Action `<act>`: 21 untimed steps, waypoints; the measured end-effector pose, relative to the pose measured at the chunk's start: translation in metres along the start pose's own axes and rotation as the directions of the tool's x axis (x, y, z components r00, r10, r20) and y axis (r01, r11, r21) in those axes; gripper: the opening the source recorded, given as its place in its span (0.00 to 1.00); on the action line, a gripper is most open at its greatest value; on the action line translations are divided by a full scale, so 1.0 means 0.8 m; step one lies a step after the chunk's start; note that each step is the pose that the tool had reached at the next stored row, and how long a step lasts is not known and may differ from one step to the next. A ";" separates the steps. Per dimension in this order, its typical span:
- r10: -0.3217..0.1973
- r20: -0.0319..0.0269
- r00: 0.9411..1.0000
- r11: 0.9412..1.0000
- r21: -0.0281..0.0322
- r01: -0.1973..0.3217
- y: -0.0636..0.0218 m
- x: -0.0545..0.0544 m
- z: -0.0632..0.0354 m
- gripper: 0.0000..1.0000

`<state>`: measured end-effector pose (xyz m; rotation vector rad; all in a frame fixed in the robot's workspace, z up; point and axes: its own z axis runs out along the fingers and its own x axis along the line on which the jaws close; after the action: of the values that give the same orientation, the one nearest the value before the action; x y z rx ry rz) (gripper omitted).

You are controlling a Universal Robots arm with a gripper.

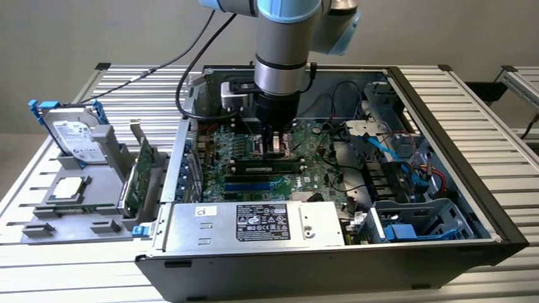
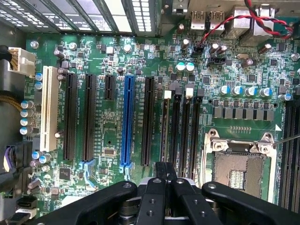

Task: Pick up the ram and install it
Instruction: 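Press down the ram until it locks into place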

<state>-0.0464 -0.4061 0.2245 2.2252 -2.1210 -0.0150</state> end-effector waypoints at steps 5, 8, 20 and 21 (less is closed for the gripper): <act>0.000 0.001 1.000 1.000 0.000 0.000 0.000 0.000 0.000 0.11; 0.000 0.001 1.000 1.000 0.001 0.000 0.001 0.000 -0.009 0.11; 0.000 0.001 1.000 1.000 -0.001 0.000 0.003 0.002 -0.049 0.11; 0.000 0.001 1.000 1.000 -0.001 0.000 0.003 0.002 -0.049 0.11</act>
<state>-0.0465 -0.4060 0.2639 2.2255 -2.1212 -0.0173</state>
